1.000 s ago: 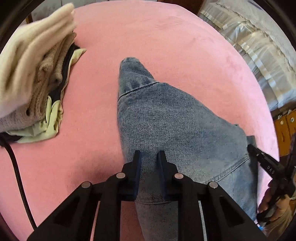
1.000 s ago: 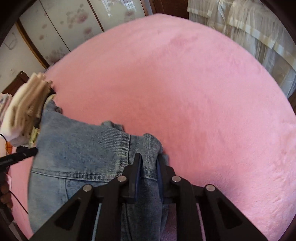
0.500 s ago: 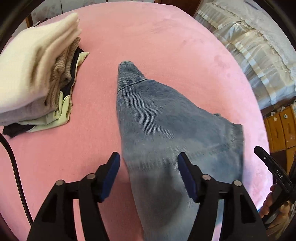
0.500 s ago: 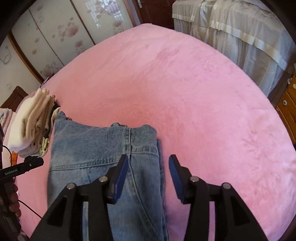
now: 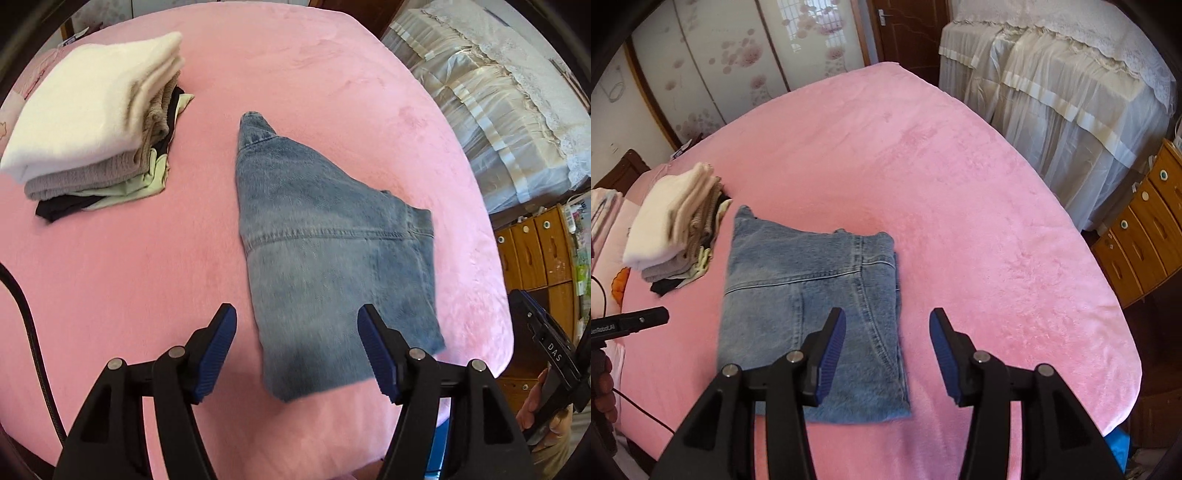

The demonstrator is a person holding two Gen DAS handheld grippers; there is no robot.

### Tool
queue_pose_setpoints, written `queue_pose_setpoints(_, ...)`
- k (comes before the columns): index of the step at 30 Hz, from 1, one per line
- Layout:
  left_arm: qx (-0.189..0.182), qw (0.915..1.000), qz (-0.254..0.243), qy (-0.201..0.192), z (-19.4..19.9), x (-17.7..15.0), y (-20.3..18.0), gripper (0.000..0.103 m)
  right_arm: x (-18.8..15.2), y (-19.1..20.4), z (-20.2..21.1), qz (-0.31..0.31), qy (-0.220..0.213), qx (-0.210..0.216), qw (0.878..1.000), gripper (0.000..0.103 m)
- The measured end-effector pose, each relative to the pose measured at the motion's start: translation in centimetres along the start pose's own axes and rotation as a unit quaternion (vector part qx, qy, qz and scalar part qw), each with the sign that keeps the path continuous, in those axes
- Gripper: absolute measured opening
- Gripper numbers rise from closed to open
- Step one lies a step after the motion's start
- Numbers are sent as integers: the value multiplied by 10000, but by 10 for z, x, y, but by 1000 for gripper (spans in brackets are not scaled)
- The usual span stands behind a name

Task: Fold large clothes
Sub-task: 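Grasp the folded jacket bundle with both tools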

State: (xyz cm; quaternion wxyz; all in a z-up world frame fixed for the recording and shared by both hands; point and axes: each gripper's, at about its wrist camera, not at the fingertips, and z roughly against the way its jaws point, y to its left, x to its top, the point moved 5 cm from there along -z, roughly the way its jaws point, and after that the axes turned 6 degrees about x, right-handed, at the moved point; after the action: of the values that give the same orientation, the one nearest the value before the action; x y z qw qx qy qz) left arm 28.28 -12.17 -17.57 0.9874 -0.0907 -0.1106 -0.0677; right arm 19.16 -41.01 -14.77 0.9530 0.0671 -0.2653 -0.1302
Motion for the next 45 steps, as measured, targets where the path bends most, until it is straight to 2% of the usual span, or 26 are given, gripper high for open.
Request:
queue_pose_setpoints(7,-382,9984,342,-259,15,-25,4,67,-4,23,18,524,-120,235,9983,49)
queue_pose_setpoints(12,-790,9957,491,-4,-7,-43,9,67,-13,22,8,502,3,551,9972,49)
queue_pose_setpoints(16,-897,9942,489,342,-35,-59,11,67,-27,7,-13,226,280,773,9964,49)
queue_pose_setpoints(18,-1104,9911,560,488,-50,-66,11,69,-35,-1,-27,67,479,839,9953,54)
queue_pose_setpoints(20,-1190,9895,626,532,-62,-68,12,69,-43,-8,-39,-91,571,969,9936,69)
queue_pose_setpoints(23,-1362,9865,719,552,-81,-66,13,69,-51,-17,-59,-187,693,1091,9914,78)
queue_pose_setpoints(29,-1535,9821,964,508,-110,-49,20,70,-57,-28,-100,-335,1015,1414,9842,78)
queue_pose_setpoints(30,-1531,9821,981,495,-114,-46,21,75,-56,-29,-105,-352,1045,1453,9832,78)
queue_pose_setpoints(32,-1550,9818,976,509,-123,-39,22,76,-54,-33,-119,-429,1139,1536,9806,78)
queue_pose_setpoints(36,-1633,9792,1022,641,-141,-29,26,78,-50,-41,-148,-701,1353,1919,9695,78)
queue_pose_setpoints(45,-1657,9785,889,848,-174,-14,25,80,-44,-50,-189,-1014,1569,2470,9508,78)
